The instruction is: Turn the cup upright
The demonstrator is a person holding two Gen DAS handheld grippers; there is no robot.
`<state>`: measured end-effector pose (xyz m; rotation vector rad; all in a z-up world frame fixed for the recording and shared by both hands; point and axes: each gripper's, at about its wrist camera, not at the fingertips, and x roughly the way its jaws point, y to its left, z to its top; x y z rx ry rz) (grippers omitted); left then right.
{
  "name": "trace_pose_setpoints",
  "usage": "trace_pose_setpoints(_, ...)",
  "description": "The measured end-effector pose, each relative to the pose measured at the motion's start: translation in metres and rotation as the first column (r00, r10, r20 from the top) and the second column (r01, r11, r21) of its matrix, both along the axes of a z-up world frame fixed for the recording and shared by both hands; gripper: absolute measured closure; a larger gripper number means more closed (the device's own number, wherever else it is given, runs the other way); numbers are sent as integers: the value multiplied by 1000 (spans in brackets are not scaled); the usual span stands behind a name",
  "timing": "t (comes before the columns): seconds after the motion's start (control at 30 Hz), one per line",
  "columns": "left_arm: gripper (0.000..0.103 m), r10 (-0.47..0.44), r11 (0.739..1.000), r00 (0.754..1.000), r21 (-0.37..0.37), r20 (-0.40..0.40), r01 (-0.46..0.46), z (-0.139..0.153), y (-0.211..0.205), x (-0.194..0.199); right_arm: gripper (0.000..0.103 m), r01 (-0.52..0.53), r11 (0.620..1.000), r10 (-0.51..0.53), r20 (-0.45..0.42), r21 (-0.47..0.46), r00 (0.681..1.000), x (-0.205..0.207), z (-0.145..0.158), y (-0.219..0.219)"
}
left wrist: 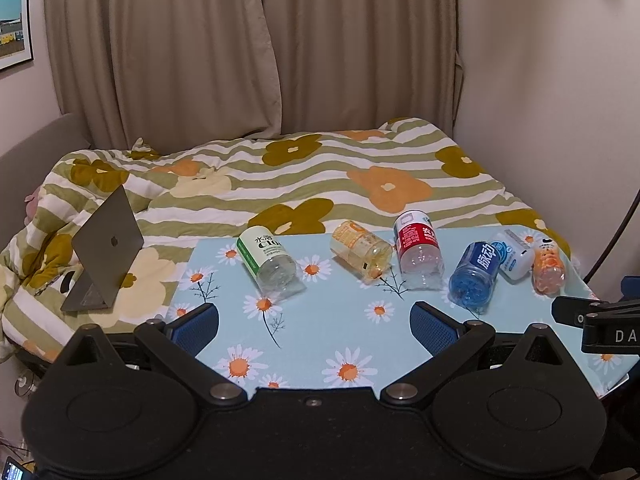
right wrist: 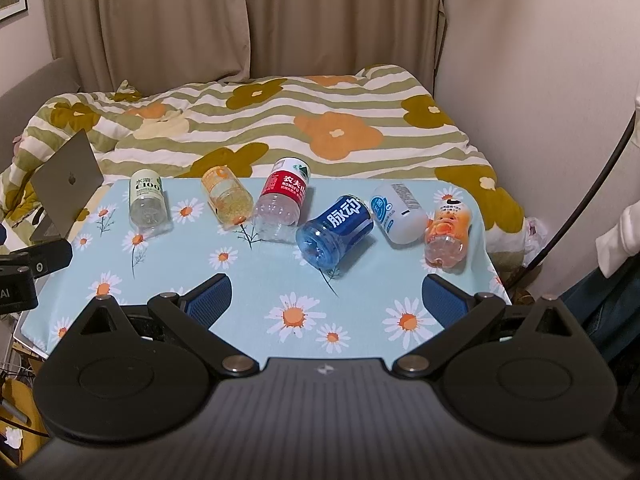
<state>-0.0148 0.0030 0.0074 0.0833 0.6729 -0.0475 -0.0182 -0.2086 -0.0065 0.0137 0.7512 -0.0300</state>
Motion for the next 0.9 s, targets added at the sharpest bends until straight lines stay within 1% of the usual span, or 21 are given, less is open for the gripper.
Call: trace_pose_setpoints(0.9, 0, -8, 1000, 1000, -3, -6, 8, -1, -1, 10, 0, 3, 1000, -3, -5, 4, 1000, 4, -3, 0)
